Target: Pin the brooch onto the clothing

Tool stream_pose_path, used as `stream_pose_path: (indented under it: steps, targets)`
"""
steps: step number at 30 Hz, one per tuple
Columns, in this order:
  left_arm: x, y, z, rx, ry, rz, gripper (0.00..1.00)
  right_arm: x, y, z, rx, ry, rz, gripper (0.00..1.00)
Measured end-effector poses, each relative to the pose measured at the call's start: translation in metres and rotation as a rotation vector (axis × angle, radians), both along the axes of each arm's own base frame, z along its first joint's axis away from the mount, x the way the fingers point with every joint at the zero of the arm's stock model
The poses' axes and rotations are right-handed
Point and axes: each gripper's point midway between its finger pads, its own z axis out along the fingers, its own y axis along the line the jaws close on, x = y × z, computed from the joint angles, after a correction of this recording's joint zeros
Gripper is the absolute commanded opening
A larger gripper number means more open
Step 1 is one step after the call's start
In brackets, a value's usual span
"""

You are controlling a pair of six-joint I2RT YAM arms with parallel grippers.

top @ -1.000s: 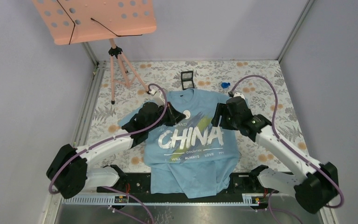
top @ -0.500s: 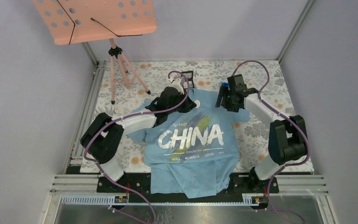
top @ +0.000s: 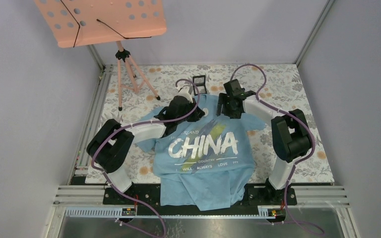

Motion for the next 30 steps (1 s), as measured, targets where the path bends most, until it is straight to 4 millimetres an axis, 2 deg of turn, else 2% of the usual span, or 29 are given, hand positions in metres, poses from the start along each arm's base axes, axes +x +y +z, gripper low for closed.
stream_pose_path:
  steps: [4, 9, 12, 15, 19, 25, 30]
  targets:
    - [0.002, 0.036, -0.012, 0.023, 0.013, 0.086, 0.0, 0.0, 0.031, 0.013, 0.022, -0.033, 0.063, 0.72]
    - [0.009, 0.093, -0.02, 0.045, 0.015, 0.226, 0.0, 0.002, 0.085, 0.027, 0.066, -0.068, 0.129, 0.69]
    - [0.007, 0.12, -0.025, 0.062, 0.014, 0.291, 0.0, -0.003, 0.114, 0.024, 0.076, -0.062, 0.158, 0.65]
    - [0.002, 0.135, -0.026, 0.085, 0.003, 0.322, 0.0, -0.007, 0.139, 0.015, 0.065, -0.042, 0.167, 0.63]
    - [0.001, 0.141, -0.026, 0.109, -0.014, 0.329, 0.0, -0.01, 0.15, 0.002, 0.033, -0.019, 0.14, 0.59]
    - [-0.001, 0.146, -0.028, 0.141, -0.028, 0.328, 0.0, -0.005, 0.144, -0.009, -0.031, -0.005, 0.071, 0.57]
    - [0.0, 0.146, -0.025, 0.148, -0.043, 0.322, 0.0, -0.01, 0.141, -0.018, -0.068, 0.014, 0.046, 0.54]
